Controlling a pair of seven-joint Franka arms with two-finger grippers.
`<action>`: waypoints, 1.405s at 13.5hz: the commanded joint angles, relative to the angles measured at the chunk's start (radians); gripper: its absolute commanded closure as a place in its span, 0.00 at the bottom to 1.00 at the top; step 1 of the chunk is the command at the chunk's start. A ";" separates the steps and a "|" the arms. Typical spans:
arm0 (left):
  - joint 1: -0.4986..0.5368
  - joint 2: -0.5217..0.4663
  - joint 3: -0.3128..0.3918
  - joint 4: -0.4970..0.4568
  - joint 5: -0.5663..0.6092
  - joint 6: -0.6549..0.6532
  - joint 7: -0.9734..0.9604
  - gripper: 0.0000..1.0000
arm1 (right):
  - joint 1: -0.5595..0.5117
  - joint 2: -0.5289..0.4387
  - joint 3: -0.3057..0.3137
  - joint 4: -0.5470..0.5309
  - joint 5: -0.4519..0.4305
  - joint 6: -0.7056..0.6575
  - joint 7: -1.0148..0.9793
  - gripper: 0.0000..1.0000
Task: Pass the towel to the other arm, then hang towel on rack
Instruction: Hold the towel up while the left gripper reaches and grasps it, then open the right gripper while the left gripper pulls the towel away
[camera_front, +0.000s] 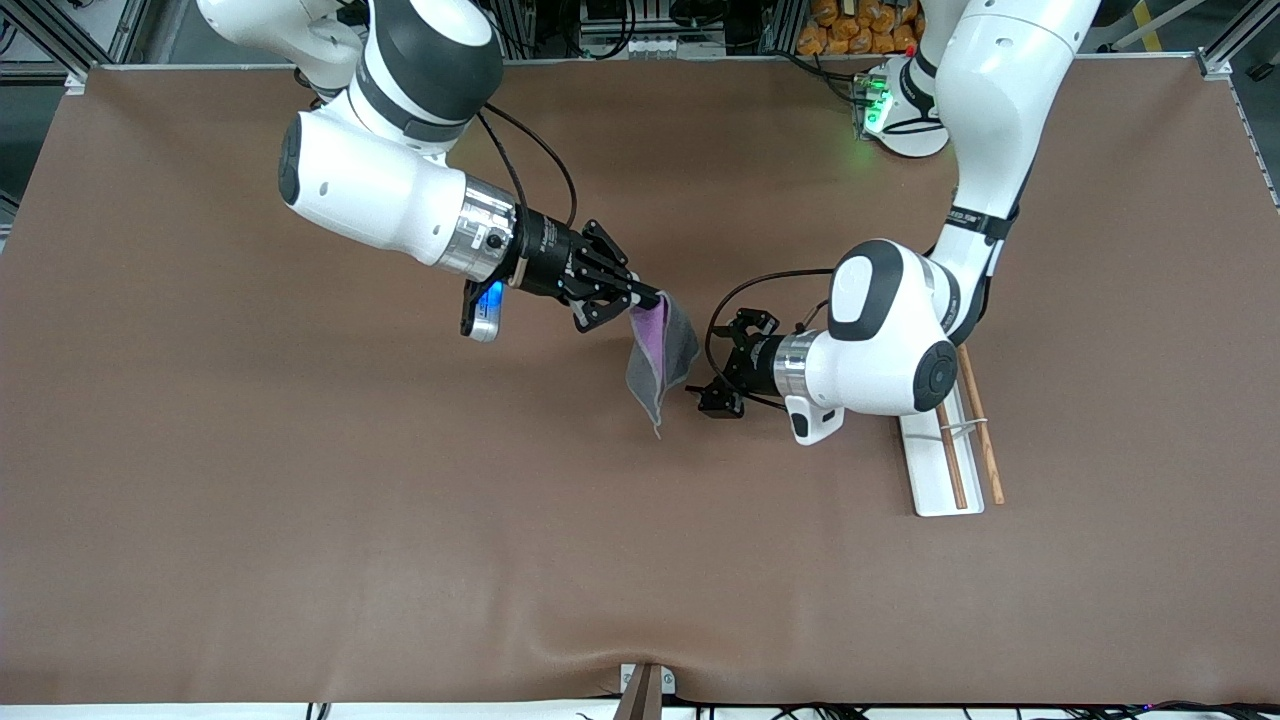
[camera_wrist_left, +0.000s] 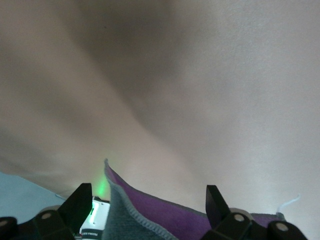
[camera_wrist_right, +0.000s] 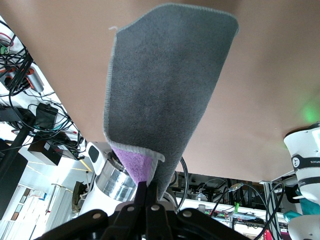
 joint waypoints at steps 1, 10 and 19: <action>-0.018 0.007 0.007 0.018 -0.021 0.002 -0.059 0.00 | 0.005 0.013 -0.004 0.024 0.008 -0.006 0.017 1.00; -0.024 -0.022 0.007 0.021 -0.020 -0.017 -0.182 0.45 | 0.003 0.013 -0.004 0.024 0.006 -0.006 0.016 1.00; -0.012 -0.052 0.010 0.026 -0.004 -0.054 -0.168 1.00 | 0.003 0.013 -0.004 0.024 0.008 -0.007 0.017 1.00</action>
